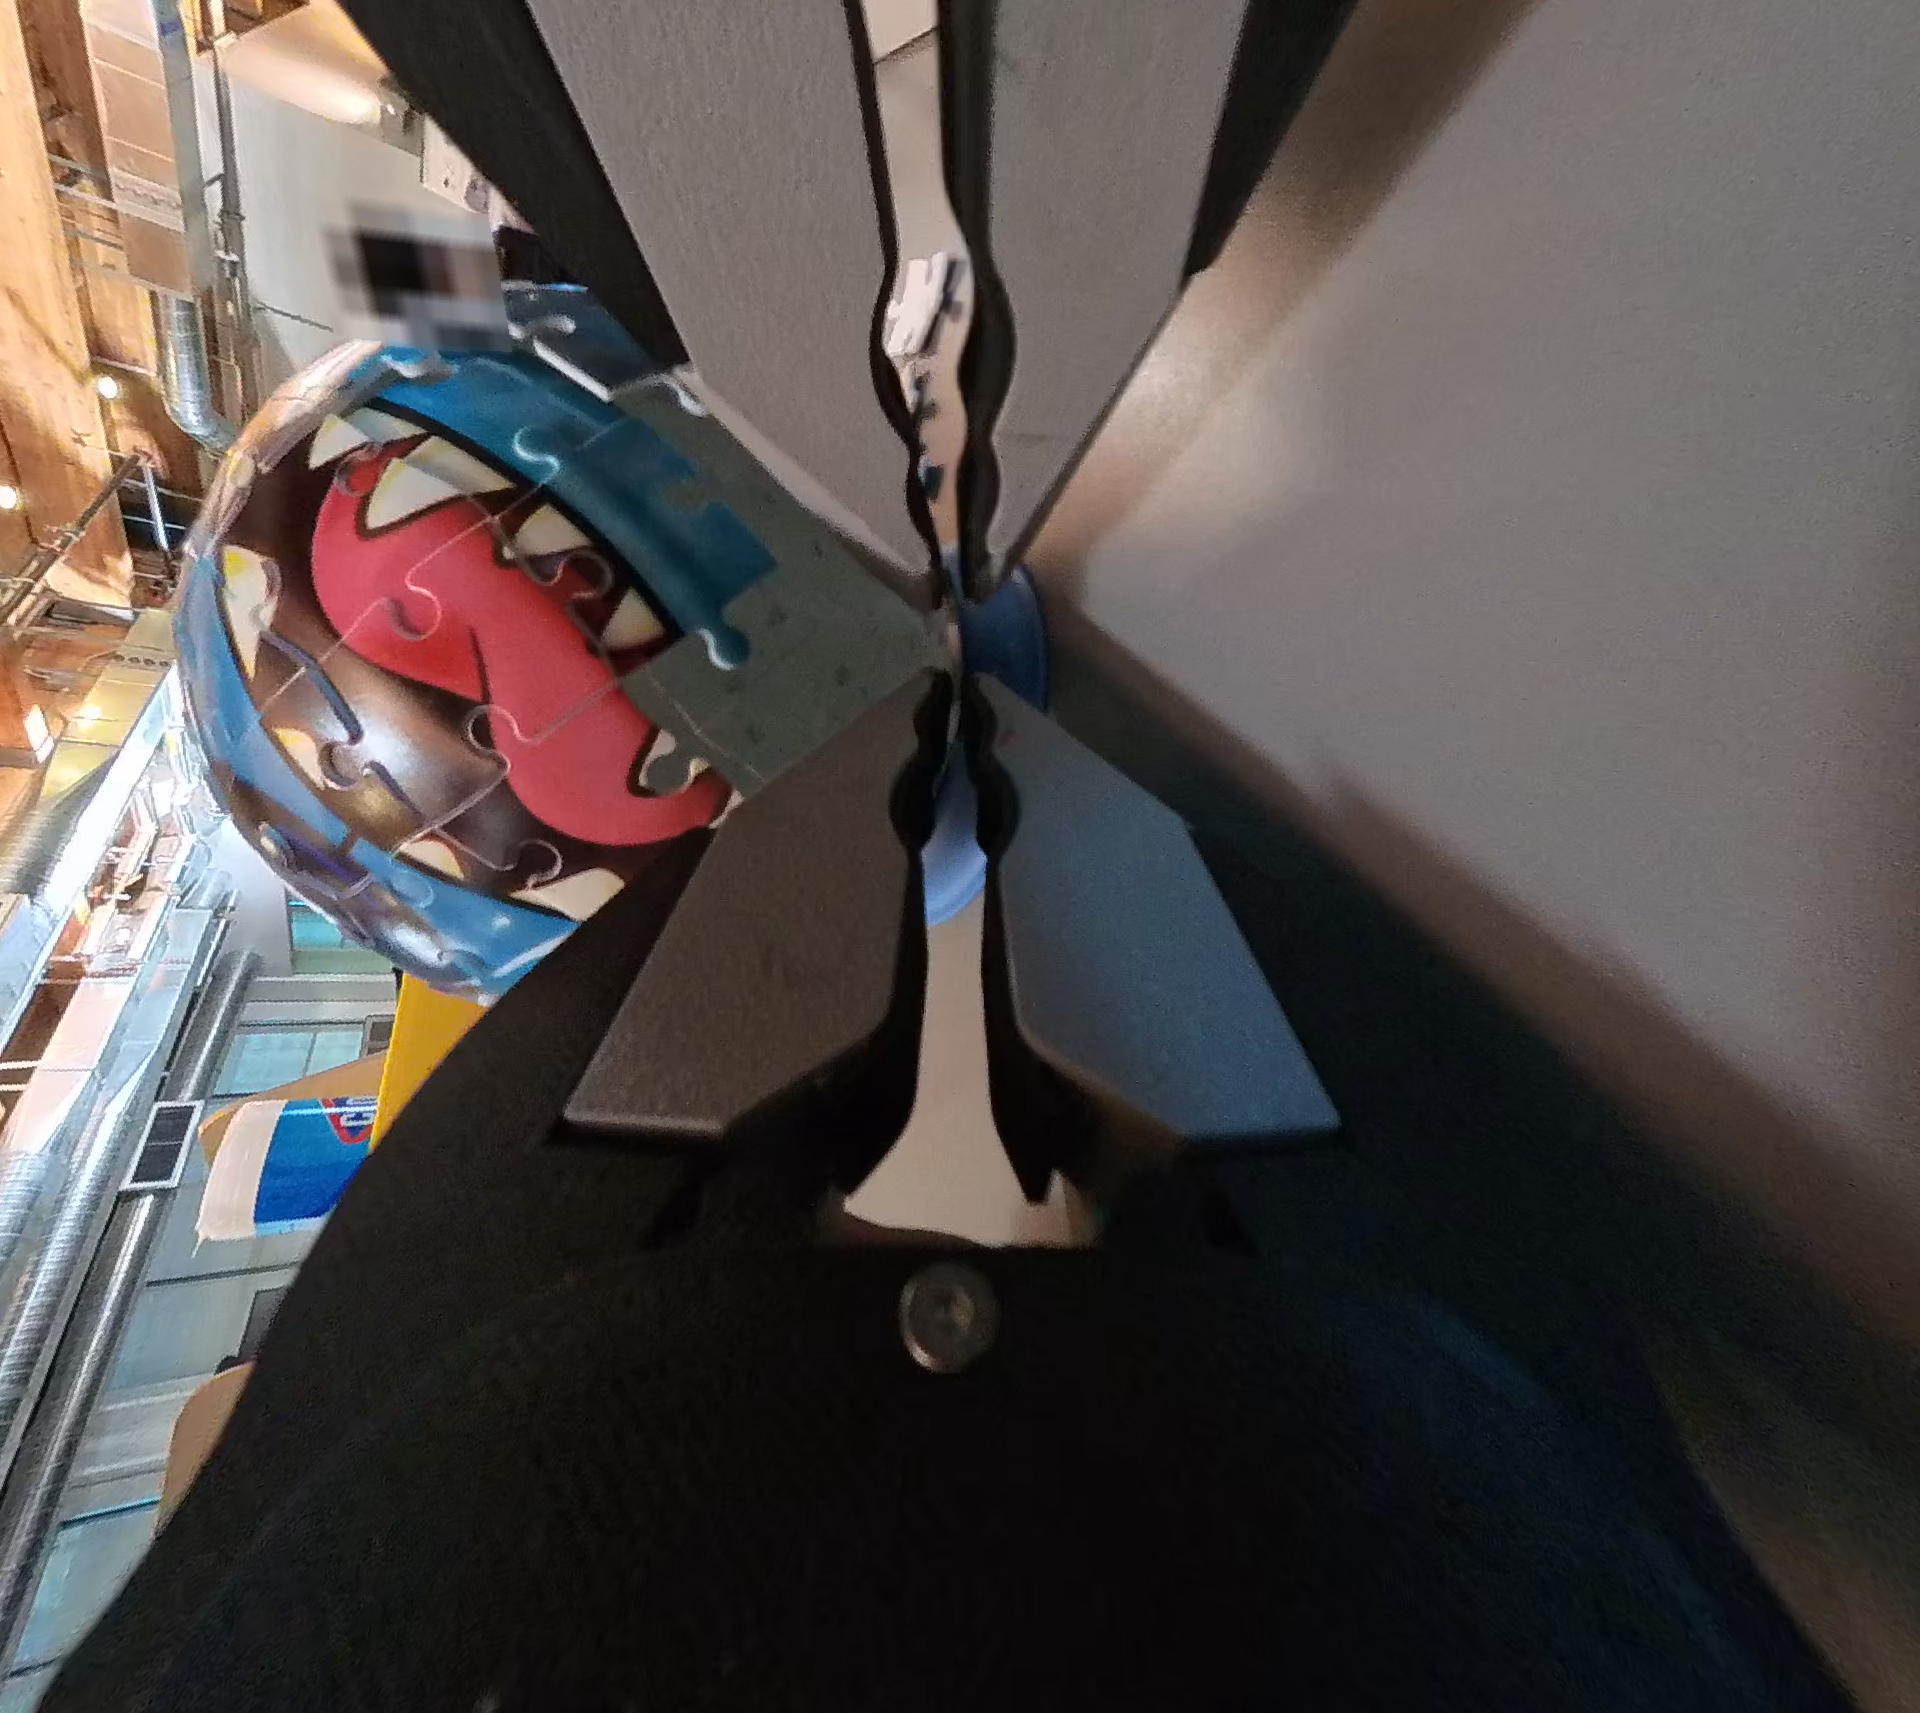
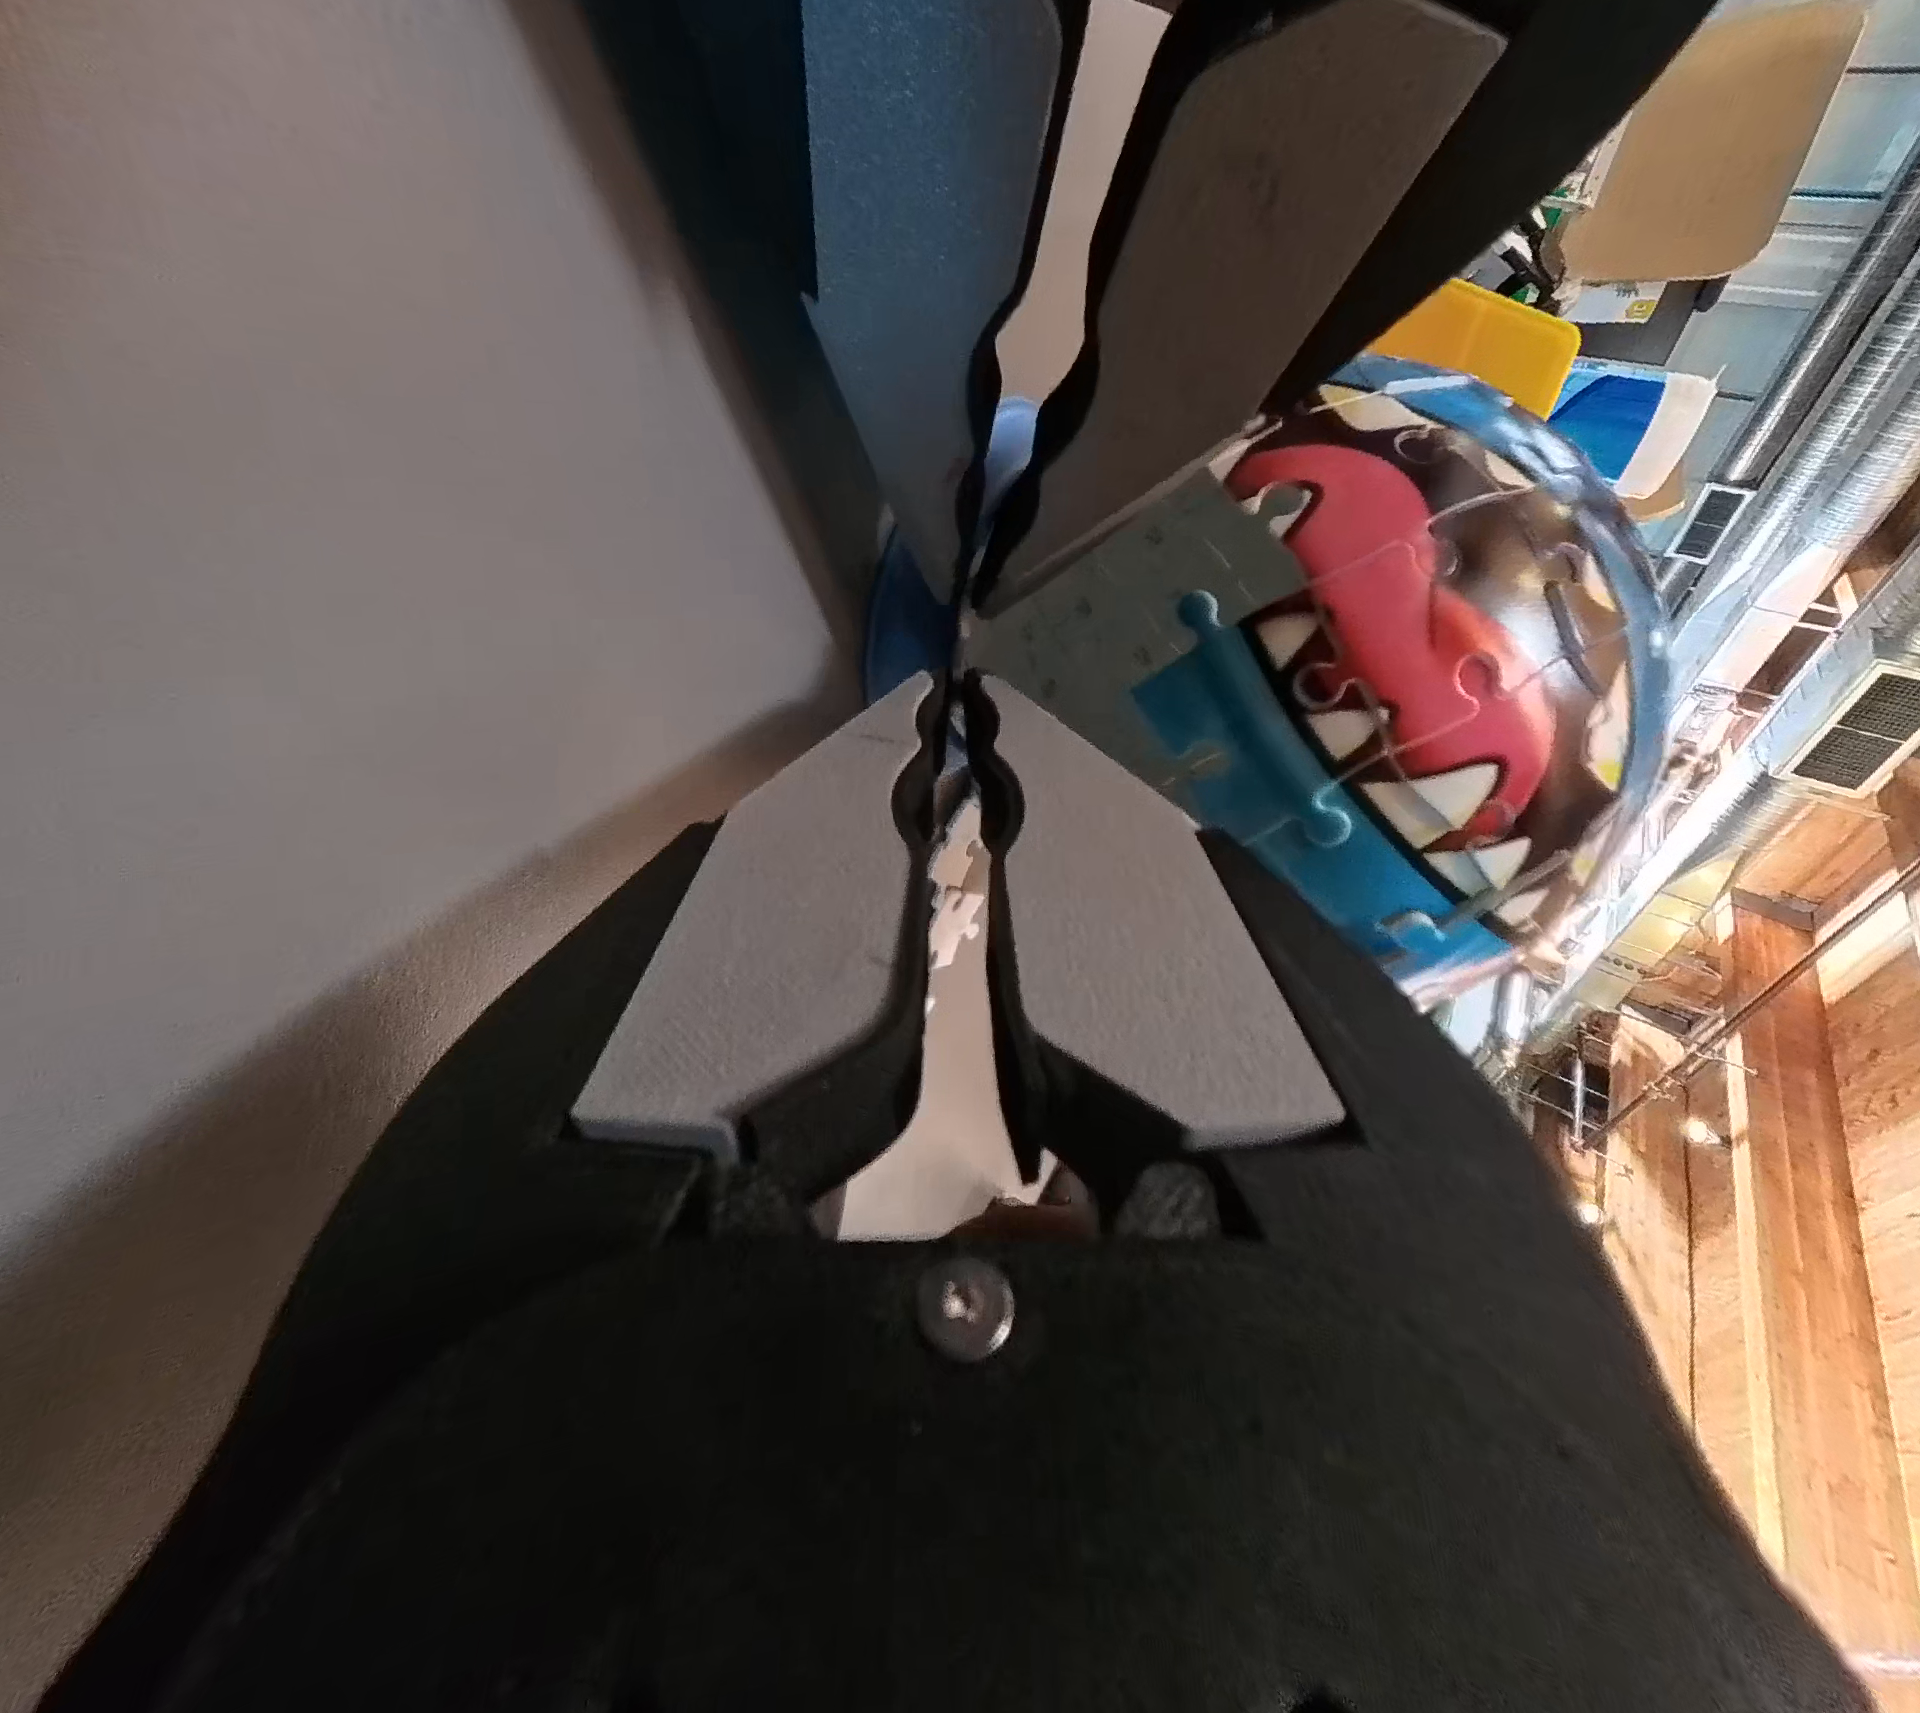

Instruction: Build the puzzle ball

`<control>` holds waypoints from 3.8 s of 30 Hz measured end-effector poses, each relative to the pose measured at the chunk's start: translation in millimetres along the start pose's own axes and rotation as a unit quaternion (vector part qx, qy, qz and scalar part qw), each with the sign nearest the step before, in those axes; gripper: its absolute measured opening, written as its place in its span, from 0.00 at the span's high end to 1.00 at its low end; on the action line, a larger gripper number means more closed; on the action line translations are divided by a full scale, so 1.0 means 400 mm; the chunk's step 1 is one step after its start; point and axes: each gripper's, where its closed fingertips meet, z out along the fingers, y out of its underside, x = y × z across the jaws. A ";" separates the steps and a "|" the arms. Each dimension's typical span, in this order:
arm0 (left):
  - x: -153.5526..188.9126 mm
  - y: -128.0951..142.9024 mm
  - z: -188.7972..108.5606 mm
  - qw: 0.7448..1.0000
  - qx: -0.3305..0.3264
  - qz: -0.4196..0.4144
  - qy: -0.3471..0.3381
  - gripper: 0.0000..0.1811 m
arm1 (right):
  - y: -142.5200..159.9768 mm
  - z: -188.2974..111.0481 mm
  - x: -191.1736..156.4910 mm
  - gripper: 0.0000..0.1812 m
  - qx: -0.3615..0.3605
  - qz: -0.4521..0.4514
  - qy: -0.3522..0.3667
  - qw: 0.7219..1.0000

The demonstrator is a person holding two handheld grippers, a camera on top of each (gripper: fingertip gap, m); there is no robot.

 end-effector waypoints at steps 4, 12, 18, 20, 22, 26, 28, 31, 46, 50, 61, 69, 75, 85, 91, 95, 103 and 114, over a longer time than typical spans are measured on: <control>-0.001 0.001 0.003 1.000 0.005 0.001 0.002 1.00 | -0.011 0.004 0.000 0.94 0.009 -0.001 0.006 1.000; -0.001 0.008 -0.001 0.999 0.033 0.014 0.013 1.00 | -0.003 0.034 0.010 0.99 -0.029 -0.049 0.053 0.997; -0.003 0.010 0.005 0.999 0.042 0.006 0.026 1.00 | 0.010 0.039 0.012 1.00 -0.058 -0.043 0.045 0.996; -0.009 0.012 0.003 0.999 0.036 0.012 0.008 0.98 | 0.021 0.040 0.009 1.00 -0.075 -0.048 0.037 0.995; -0.009 0.016 0.000 0.999 0.031 0.015 0.003 0.99 | 0.032 0.040 0.010 1.00 -0.090 -0.056 0.037 0.994; -0.005 0.022 -0.004 0.999 0.028 0.011 0.011 1.00 | 0.030 0.042 0.011 1.00 -0.091 -0.051 0.034 0.994; -0.005 0.021 -0.007 0.999 0.028 0.012 0.009 1.00 | 0.030 0.040 0.012 1.00 -0.094 -0.056 0.032 0.994; -0.004 0.017 -0.010 0.999 0.033 0.012 0.007 0.99 | 0.027 0.036 0.010 1.00 -0.095 -0.062 0.026 0.993; 0.004 -0.014 -0.004 0.999 0.047 0.006 0.014 0.96 | 0.014 0.034 0.009 1.00 -0.069 -0.082 0.013 0.994; 0.004 -0.009 0.000 0.999 0.039 0.005 0.014 0.99 | 0.024 0.035 0.006 1.00 -0.073 -0.079 0.010 0.994; -0.004 -0.003 -0.010 0.999 0.038 0.007 -0.003 0.94 | 0.008 0.034 0.009 1.00 -0.059 -0.067 0.013 0.996; 0.002 0.002 -0.010 0.999 0.035 0.016 0.003 0.97 | 0.016 0.029 0.005 1.00 -0.058 -0.048 0.002 0.997; 0.005 -0.009 -0.003 0.999 0.039 0.021 0.002 0.98 | 0.015 0.026 0.003 1.00 -0.051 -0.049 -0.004 0.997; 0.001 -0.009 0.000 0.999 0.034 0.025 -0.008 0.98 | 0.016 0.033 0.005 1.00 -0.041 -0.047 0.005 0.998; -0.001 -0.005 -0.001 0.999 0.029 0.022 -0.009 0.98 | 0.012 0.038 0.004 1.00 -0.033 -0.044 0.003 0.998; 0.000 -0.002 -0.009 0.999 0.028 0.020 -0.010 0.97 | 0.016 0.037 0.005 1.00 -0.037 -0.045 -0.001 0.998; 0.000 0.014 -0.015 1.000 0.020 0.013 -0.002 0.97 | 0.015 0.036 0.003 1.00 -0.036 -0.044 -0.010 0.998; 0.001 -0.001 -0.006 1.000 0.026 0.015 -0.002 0.96 | 0.023 0.030 0.002 1.00 -0.039 -0.047 -0.018 0.998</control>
